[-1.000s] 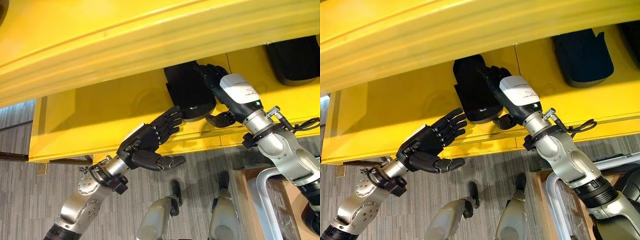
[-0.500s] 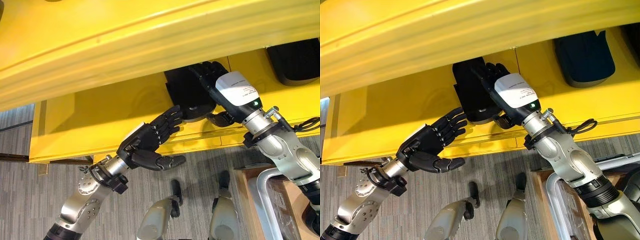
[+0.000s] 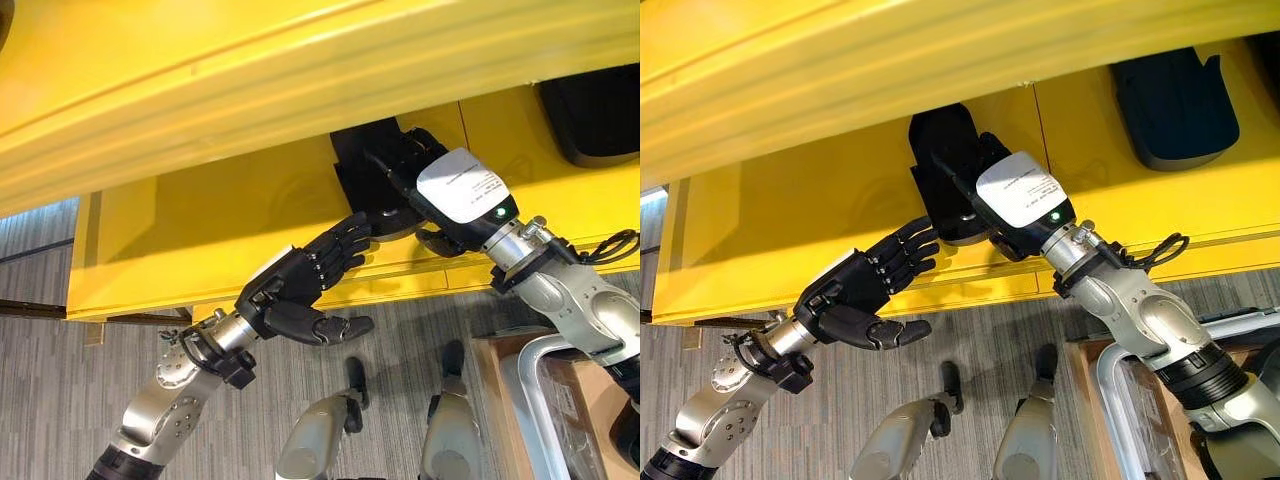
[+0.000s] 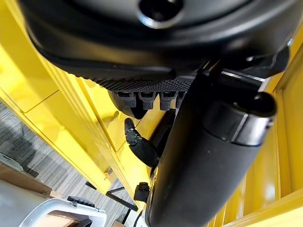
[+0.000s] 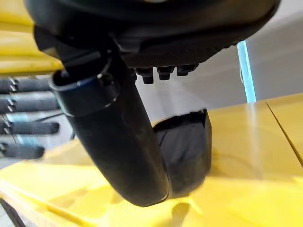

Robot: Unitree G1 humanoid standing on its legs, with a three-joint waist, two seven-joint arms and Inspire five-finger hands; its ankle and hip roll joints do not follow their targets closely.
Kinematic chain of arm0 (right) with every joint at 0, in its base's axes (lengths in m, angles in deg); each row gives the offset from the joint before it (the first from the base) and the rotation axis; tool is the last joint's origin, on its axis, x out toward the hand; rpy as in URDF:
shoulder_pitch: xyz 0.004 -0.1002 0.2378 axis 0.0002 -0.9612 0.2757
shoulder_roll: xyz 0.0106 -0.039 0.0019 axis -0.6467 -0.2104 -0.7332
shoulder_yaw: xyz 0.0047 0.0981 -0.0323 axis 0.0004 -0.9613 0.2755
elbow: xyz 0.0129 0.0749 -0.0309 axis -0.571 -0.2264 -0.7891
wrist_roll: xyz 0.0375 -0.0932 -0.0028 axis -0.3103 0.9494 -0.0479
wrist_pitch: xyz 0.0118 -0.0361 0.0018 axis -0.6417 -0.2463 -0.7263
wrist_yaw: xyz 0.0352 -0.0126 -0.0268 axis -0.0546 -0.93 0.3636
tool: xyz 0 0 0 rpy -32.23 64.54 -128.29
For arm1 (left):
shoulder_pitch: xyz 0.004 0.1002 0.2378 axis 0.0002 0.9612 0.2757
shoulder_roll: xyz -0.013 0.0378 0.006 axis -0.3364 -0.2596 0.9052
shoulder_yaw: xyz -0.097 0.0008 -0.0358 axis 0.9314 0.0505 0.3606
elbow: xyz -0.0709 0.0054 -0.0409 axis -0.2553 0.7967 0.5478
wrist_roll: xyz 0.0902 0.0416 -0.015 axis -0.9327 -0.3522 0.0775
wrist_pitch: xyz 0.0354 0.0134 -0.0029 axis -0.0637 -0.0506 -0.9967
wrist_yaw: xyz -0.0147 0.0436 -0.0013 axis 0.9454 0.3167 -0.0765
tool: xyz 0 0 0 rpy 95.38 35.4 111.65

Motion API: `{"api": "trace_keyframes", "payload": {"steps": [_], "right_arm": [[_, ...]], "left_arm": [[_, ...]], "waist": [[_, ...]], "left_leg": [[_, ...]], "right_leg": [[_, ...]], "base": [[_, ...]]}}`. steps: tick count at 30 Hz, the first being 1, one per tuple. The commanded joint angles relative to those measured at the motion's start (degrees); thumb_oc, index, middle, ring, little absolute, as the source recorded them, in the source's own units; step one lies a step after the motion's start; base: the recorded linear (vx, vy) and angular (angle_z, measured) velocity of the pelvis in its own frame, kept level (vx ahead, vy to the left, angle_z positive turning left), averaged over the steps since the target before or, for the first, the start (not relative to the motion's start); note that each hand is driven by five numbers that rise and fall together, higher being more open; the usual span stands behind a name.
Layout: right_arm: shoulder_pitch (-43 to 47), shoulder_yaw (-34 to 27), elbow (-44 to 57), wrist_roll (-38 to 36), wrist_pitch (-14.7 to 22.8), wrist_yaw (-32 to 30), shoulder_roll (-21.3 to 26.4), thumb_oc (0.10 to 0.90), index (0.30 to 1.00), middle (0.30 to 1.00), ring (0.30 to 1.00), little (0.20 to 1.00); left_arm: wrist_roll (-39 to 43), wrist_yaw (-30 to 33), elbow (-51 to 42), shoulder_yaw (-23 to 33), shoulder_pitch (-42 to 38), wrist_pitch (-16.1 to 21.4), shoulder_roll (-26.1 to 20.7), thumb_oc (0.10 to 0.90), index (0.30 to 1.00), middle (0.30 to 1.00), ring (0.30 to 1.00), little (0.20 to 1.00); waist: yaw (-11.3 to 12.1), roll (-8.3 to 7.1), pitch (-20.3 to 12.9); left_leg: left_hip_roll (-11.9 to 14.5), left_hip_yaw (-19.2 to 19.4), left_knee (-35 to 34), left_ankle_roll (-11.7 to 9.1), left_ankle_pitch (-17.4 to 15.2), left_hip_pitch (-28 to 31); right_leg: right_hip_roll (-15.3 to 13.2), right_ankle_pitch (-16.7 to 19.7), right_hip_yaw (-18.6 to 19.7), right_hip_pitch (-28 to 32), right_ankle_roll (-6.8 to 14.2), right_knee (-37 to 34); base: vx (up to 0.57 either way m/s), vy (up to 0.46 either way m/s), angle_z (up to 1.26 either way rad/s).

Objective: Move parts from the plastic box to the shelf.

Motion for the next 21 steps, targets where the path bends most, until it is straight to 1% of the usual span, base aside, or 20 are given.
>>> {"api": "trace_keyframes", "payload": {"steps": [1,6,9,11,14,16,19,20,21], "right_arm": [[9.74,0.82,2.71,-1.6,0.93,-3.36,1.01,0.9,1.0,1.0,1.0,1.0],[9.08,1.16,1.61,-2.35,-0.18,-4.63,0.44,0.9,1.0,1.0,1.0,1.0],[9.29,1.32,0.07,-0.54,-1.18,-5.93,-0.27,0.9,1.0,1.0,1.0,1.0],[9.96,1.77,-1.3,2.49,-1.98,-7.8,-0.58,0.9,1.0,1.0,1.0,1.0],[10.84,2.26,-3.16,3.01,-2.63,-9.93,-0.72,0.9,1.0,1.0,1.0,1.0],[11.88,2.4,-5.33,2.5,-3.14,-12.92,-1.49,0.9,1.0,1.0,1.0,1.0],[12.59,1.9,-6.83,2.56,-2.73,-14.15,-2.11,0.9,1.0,1.0,1.0,1.0],[13.3,1.76,-7.32,3.64,-3.08,-14.79,-2.63,0.9,1.0,1.0,1.0,1.0],[13.64,1.81,-7.51,3.74,-3.42,-15.46,-2.85,0.9,1.0,1.0,1.0,1.0]], "left_arm": [[4.24,-2.78,-5.93,1.65,-0.65,4.6,-2.92,0.9,1.0,1.0,1.0,1.0],[4.0,-2.24,-5.91,1.53,-1.05,4.49,-3.14,0.9,1.0,1.0,1.0,1.0],[3.8,-1.87,-5.78,1.53,-1.51,4.56,-3.19,0.9,1.0,1.0,1.0,1.0],[3.6,-1.89,-5.47,1.44,-1.99,4.78,-3.21,0.9,1.0,1.0,1.0,1.0],[3.57,-1.79,-5.22,1.37,-2.25,4.81,-3.22,0.9,1.0,1.0,1.0,1.0],[3.12,-1.81,-5.0,1.15,-2.72,4.87,-2.91,0.9,1.0,1.0,1.0,1.0],[3.23,-1.47,-5.02,0.89,-3.08,4.98,-2.74,0.9,1.0,1.0,1.0,1.0],[3.17,-1.37,-4.97,0.8,-3.36,5.03,-2.42,0.9,1.0,1.0,1.0,1.0],[3.36,-1.48,-4.84,0.83,-3.5,5.19,-2.36,0.9,1.0,1.0,1.0,1.0]], "waist": [[2.48,-0.42,-1.73],[2.42,-0.46,-1.02],[2.49,-0.36,-0.77],[2.59,-0.22,-0.46],[2.72,-0.07,-0.25],[2.83,0.3,-0.1],[2.85,0.8,0.19],[2.86,1.27,0.54],[2.86,1.42,0.69]], "left_leg": [[-0.8,-1.92,2.19,0.85,-5.8,-0.48],[-0.76,-2.11,2.81,0.88,-5.7,-1.33],[-0.81,-2.17,2.97,0.89,-5.68,-1.72],[-0.92,-2.22,3.15,0.94,-5.64,-2.1],[-0.97,-2.26,3.43,0.98,-5.65,-2.4],[-1.18,-2.41,3.67,1.02,-5.6,-2.82],[-1.38,-2.55,4.07,0.98,-5.6,-3.28],[-1.59,-2.55,4.24,1.03,-5.57,-3.62],[-1.67,-2.51,4.29,1.05,-5.58,-3.74]], "right_leg": [[-0.07,-13.52,-0.8,0.16,-0.36,12.15],[-0.02,-13.66,-0.63,-0.63,-0.42,12.89],[-0.02,-13.75,-0.5,-1.01,-0.46,13.17],[-0.03,-13.78,-0.55,-1.46,-0.53,13.51],[-0.12,-13.83,-0.59,-1.64,-0.62,13.7],[-0.11,-14.02,-0.52,-1.99,-0.78,14.07],[-0.26,-14.32,-0.45,-2.53,-0.95,14.79],[-0.37,-14.51,-0.35,-3.02,-1.05,15.19],[-0.4,-14.59,-0.29,-3.17,-1.07,15.25]], "base": [[-0.03,-0.02,0.04],[-0.01,-0.003,0.0],[0.0,0.0,0.0],[-0.04,-0.01,0.02],[-0.01,-0.004,0.02],[0.0,0.0,0.0],[-0.01,0.011,0.0],[0.0,0.0,0.0],[0.0,0.0,0.0]]}}
